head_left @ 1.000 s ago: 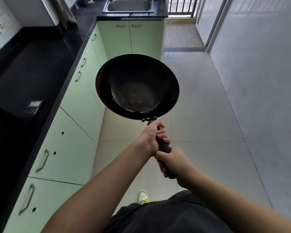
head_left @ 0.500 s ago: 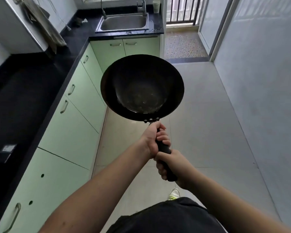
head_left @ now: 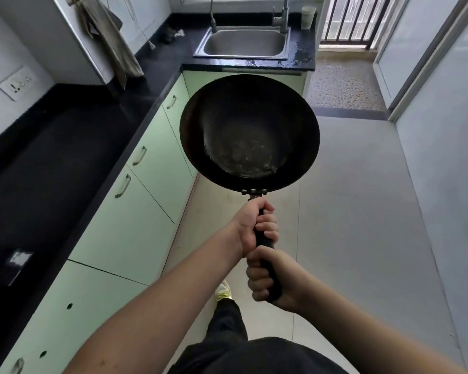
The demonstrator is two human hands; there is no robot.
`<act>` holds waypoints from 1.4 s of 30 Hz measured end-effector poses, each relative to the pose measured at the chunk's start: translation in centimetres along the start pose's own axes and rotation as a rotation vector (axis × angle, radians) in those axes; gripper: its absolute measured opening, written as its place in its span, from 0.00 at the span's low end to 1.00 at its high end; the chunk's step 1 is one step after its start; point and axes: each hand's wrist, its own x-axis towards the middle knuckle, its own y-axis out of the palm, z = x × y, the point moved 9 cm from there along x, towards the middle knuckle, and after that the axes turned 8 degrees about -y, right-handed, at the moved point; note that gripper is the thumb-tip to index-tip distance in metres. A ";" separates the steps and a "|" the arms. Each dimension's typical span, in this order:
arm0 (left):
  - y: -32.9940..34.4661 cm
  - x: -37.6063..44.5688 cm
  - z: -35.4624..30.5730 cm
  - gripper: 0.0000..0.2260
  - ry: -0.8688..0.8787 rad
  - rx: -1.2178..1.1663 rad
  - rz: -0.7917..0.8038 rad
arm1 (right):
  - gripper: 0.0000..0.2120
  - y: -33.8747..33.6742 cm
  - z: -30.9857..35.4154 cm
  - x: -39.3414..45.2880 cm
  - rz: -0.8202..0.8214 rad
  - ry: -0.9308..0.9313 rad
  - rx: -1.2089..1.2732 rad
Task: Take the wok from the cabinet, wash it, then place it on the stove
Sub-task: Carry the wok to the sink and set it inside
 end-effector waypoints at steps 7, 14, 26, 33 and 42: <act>-4.8 1.8 -11.4 0.17 -0.030 -0.033 0.001 | 0.15 4.0 5.2 10.4 -0.080 0.024 -0.001; -6.1 3.3 -20.6 0.16 -0.072 -0.054 0.050 | 0.15 6.2 11.3 17.5 -0.155 -0.022 -0.028; -1.6 12.1 -35.5 0.17 -0.086 -0.046 0.031 | 0.12 1.5 25.6 27.8 -0.173 -0.046 -0.029; 2.6 16.3 -44.8 0.16 -0.072 -0.043 -0.004 | 0.14 -0.4 35.7 32.5 -0.115 -0.040 -0.046; 3.5 19.3 -54.0 0.15 -0.048 -0.082 -0.006 | 0.15 -0.1 43.5 38.3 -0.096 -0.006 -0.054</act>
